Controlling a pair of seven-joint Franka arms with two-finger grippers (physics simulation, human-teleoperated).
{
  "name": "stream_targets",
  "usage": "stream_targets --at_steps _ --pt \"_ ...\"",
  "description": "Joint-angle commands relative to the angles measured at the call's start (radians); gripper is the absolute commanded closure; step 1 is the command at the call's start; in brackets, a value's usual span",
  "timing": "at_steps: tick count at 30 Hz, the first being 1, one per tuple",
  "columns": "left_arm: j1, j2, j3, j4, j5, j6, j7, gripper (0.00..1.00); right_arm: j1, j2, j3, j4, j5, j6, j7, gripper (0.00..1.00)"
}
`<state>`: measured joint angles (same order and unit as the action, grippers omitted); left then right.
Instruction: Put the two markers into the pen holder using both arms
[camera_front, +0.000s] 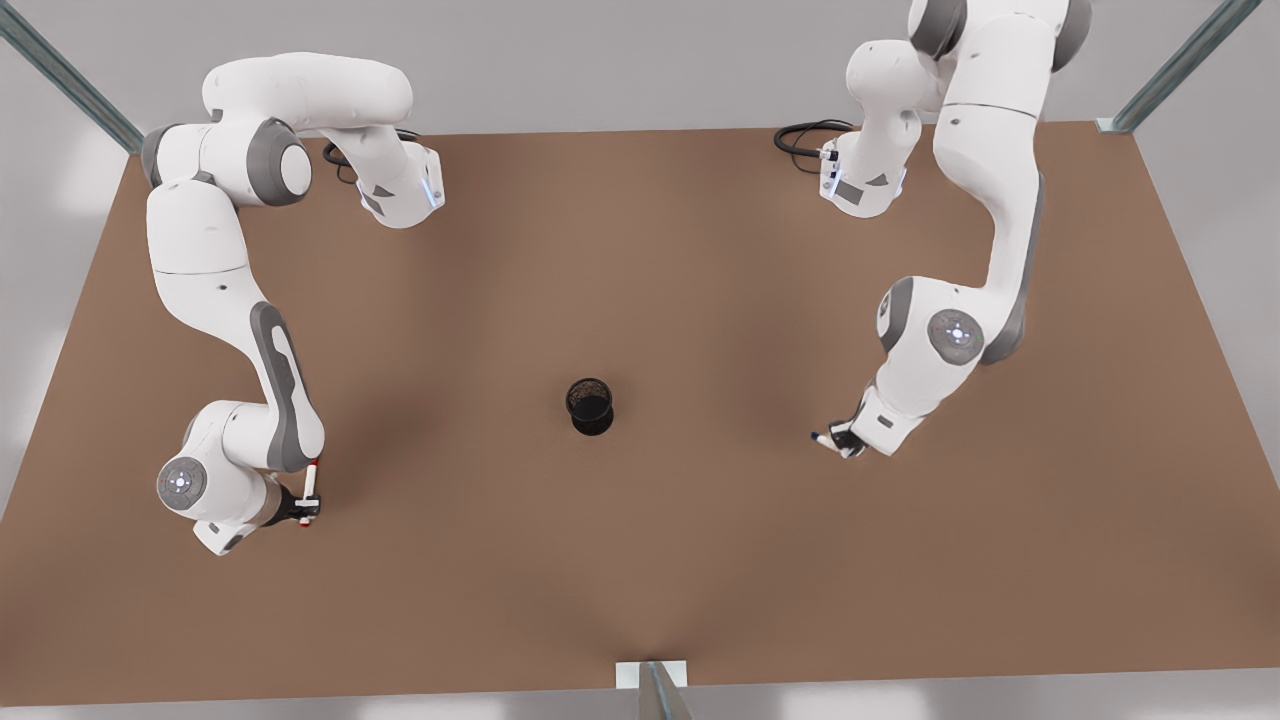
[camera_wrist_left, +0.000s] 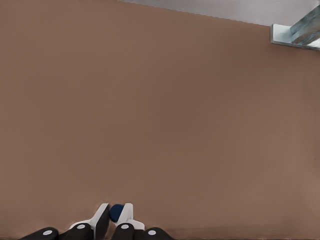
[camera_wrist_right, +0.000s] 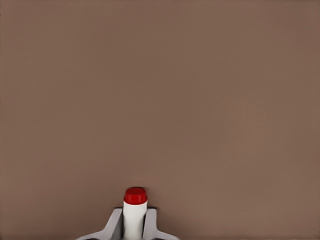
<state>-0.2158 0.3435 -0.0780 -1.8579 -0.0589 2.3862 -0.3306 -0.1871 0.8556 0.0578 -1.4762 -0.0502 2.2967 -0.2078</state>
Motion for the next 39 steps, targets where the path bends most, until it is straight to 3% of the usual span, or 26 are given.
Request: stream_targets --at_steps 1,9,12,15,20,36,37,38,39 --pt "-0.025 -0.026 -0.022 0.016 -0.030 -0.162 -0.123 0.79 0.000 -0.001 0.000 0.000 0.000 0.001 -0.018 0.70" --pt "-0.151 -0.014 -0.040 0.192 -0.079 -0.283 -0.320 0.79 0.018 -0.043 0.013 0.037 0.004 -0.079 -0.004 0.73" --pt "-0.267 0.040 -0.040 0.290 -0.071 -0.283 -0.493 0.79 0.020 -0.150 0.065 0.036 0.001 -0.155 0.031 0.74" --pt "-0.339 0.074 -0.039 0.353 -0.065 -0.280 -0.596 0.79 0.020 -0.239 0.201 0.037 0.001 -0.161 0.108 0.74" --pt "-0.433 0.130 -0.037 0.405 -0.062 -0.274 -0.697 0.79 0.020 -0.247 0.315 0.062 -0.002 -0.088 0.145 0.74" --pt "-0.520 0.258 -0.034 0.437 -0.048 -0.199 -0.792 0.78 0.028 -0.264 0.468 0.048 0.003 0.096 0.148 0.73" --pt "-0.533 0.258 -0.034 0.437 -0.047 -0.199 -0.795 0.74 0.029 -0.262 0.477 0.045 0.003 0.105 0.148 0.73" --pt "-0.531 0.258 -0.034 0.437 -0.042 -0.199 -0.788 0.00 0.029 -0.260 0.479 0.043 0.003 0.119 0.148 0.73" --pt "-0.531 0.258 -0.034 0.437 -0.029 -0.199 -0.791 0.00 0.032 -0.260 0.481 0.043 0.003 0.124 0.148 0.73"
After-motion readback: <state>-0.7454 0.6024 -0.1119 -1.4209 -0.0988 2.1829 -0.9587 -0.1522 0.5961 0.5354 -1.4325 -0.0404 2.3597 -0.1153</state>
